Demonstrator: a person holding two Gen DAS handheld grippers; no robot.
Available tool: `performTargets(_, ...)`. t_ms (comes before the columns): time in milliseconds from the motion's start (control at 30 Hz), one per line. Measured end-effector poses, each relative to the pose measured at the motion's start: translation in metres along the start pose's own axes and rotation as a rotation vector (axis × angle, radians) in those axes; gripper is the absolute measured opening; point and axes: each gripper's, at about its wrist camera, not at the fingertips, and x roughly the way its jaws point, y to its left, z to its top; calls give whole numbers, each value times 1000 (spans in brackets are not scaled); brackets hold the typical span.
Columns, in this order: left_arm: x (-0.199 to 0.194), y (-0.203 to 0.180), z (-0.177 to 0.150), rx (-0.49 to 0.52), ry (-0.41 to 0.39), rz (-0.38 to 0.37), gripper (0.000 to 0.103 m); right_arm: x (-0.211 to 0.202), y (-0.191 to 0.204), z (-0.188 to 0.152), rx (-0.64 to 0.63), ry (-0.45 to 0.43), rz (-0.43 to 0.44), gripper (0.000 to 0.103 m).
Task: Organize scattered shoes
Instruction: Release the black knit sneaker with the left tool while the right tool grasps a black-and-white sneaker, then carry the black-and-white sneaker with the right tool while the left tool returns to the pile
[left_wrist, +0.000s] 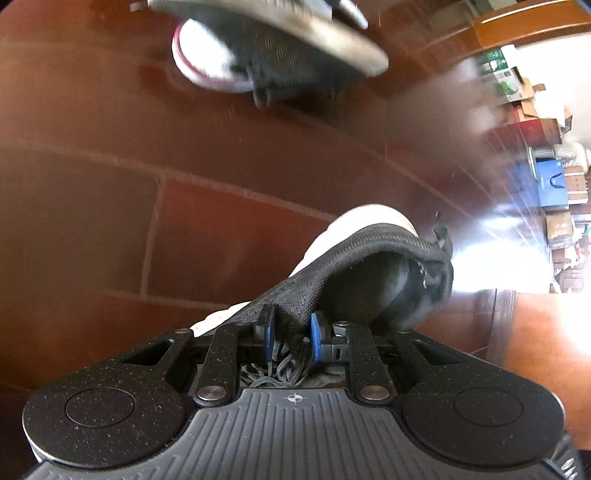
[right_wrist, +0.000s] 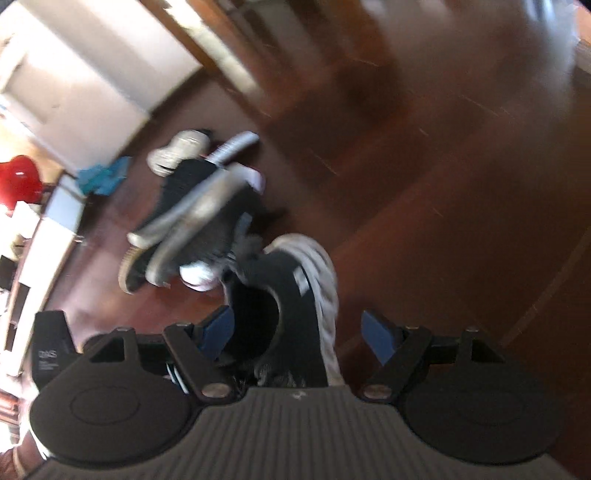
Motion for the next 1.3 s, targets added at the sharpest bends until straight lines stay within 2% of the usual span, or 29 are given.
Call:
performTargets(67, 11, -4, -13, 17, -5, 13, 24, 8, -4, -7, 15, 23, -13, 79)
performTargets(200, 22, -4, -18, 47, -21, 38, 26, 27, -3, -13, 10, 61, -44, 79)
performTargets(233, 24, -3, -19, 58, -29, 41, 20, 30, -2, -13, 11, 67, -46, 79)
performTargets(267, 25, -2, -16, 65, -31, 38, 7, 36, 0, -12, 11, 78, -47, 79)
performTargets(333, 26, 0, -13, 86, -38, 30, 8, 48, 1, -12, 12, 94, -48, 79)
performTargets(433, 24, 3, -13, 104, -49, 33, 15, 61, -1, -14, 6, 112, -50, 79)
performTargets(600, 11, 13, -14, 150, -101, 84, 53, 81, -6, -13, 28, 140, -48, 79)
performTargets(767, -10, 21, -17, 163, -146, 101, 67, 100, -6, -7, 64, 159, -69, 79)
performTargets(933, -45, 29, -14, 158, -214, 115, 72, 122, -1, -6, 70, 194, -121, 79)
performTargets(1067, -93, 29, -17, 123, -303, 104, 78, 139, -2, -12, 62, 235, -149, 77)
performTargets(1133, -120, 25, -20, 119, -350, 99, 79, 146, -2, -15, 65, 254, -150, 69)
performTargets(1200, -143, 21, -23, 118, -388, 97, 82, 149, 0, -18, 42, 265, -162, 67)
performTargets(1300, -218, 7, -36, 138, -496, 86, 82, 149, 3, -20, -5, 279, -180, 59)
